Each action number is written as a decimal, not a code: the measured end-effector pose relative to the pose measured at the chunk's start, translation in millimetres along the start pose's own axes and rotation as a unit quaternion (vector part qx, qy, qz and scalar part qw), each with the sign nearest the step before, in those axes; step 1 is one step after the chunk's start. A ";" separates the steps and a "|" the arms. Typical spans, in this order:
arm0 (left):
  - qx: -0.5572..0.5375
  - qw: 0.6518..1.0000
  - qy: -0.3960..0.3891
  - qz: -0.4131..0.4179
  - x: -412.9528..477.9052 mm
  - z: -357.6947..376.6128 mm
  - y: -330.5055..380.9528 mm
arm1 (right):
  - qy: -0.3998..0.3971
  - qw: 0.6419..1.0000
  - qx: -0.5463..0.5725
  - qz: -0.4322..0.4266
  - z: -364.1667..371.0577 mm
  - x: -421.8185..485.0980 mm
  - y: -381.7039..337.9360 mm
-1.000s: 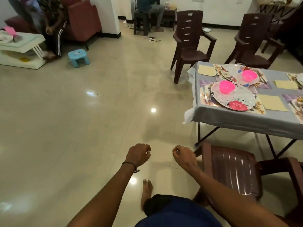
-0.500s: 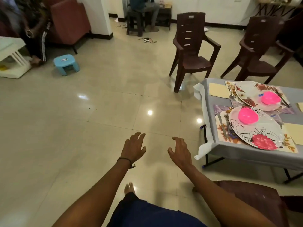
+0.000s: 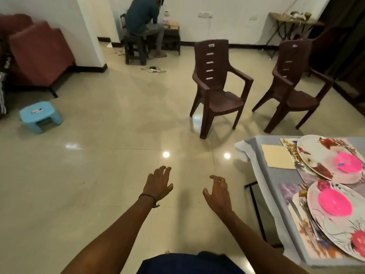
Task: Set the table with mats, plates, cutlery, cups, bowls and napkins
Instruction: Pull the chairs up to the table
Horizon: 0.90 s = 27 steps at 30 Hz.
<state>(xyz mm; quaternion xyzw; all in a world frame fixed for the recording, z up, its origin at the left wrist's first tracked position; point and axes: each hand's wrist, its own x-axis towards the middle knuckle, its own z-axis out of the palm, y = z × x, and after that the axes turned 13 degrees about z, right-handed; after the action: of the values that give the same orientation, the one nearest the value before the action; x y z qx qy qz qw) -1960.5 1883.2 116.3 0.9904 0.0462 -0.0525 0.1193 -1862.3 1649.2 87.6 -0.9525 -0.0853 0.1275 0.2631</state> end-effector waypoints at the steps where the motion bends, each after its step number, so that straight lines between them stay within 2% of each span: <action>1: -0.001 1.000 -0.006 0.003 19.3 -8.4 -8.5 | 0.006 1.000 0.007 0.006 -0.3 15.7 -10.3; 6: 0.009 0.997 -0.023 0.066 123.0 -28.2 -43.6 | 0.026 0.999 0.009 0.026 11.8 103.7 -38.4; 13: 0.017 0.996 -0.035 0.076 286.6 -42.9 -110.9 | 0.056 0.997 0.009 0.050 20.4 269.5 -79.4; 21: 0.043 0.995 -0.011 0.092 469.4 -92.2 -169.6 | 0.068 0.996 -0.015 0.059 -13.3 454.3 -130.6; 24: 0.049 0.993 -0.036 0.104 538.7 -102.5 -192.1 | 0.066 0.995 -0.017 0.074 -22.7 516.9 -149.9; 27: 0.042 0.993 -0.026 0.110 605.8 -118.5 -206.0 | 0.066 0.994 -0.018 0.086 -30.1 572.6 -166.7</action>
<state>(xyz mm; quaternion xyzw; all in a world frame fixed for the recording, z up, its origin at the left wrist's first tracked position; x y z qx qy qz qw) -1371.0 2158.9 113.4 0.9919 -0.0687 -0.0666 0.0835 -1323.9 1907.4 86.5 -0.9672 0.0125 0.0851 0.2391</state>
